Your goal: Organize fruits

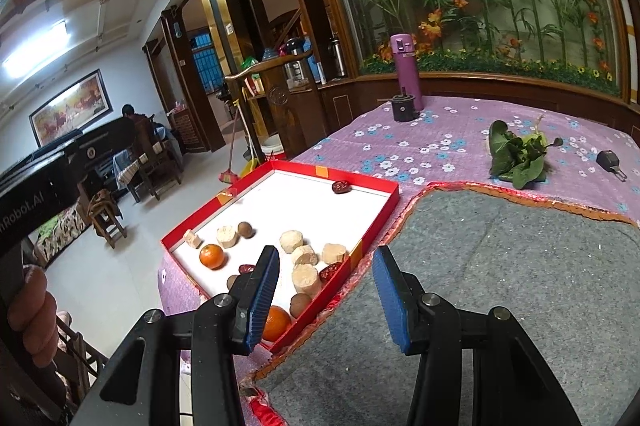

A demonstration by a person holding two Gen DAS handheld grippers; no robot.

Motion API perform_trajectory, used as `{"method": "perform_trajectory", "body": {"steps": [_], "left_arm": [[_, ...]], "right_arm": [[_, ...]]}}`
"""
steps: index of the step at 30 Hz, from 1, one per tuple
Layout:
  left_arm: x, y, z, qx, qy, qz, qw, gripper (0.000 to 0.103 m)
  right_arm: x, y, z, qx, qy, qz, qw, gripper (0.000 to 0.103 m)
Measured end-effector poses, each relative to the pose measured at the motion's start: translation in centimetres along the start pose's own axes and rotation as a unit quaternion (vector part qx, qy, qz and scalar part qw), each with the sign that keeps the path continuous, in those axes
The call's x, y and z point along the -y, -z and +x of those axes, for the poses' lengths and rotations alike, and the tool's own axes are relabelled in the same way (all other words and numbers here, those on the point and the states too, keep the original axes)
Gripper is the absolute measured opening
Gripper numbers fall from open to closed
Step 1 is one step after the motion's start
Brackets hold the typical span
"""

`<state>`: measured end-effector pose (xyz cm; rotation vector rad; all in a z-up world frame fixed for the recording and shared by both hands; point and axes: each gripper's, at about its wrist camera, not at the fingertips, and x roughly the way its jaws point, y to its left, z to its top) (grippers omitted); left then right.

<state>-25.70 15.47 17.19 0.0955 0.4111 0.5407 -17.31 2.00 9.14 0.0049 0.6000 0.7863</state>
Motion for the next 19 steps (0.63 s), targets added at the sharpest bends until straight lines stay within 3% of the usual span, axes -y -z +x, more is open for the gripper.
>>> {"method": "perform_trajectory", "body": {"steps": [9,19], "left_arm": [[-0.5,0.5,0.7,-0.017,0.037,-0.014,0.9991,0.086],[-1.1,0.5,1.2,-0.026,0.041,-0.025,0.9985,0.086]], "right_arm": [[-0.1,0.1,0.6,-0.005,-0.002,0.0,1.0,0.047],[-0.2,0.4,1.7,-0.018,-0.003,0.0,1.0,0.047]]}}
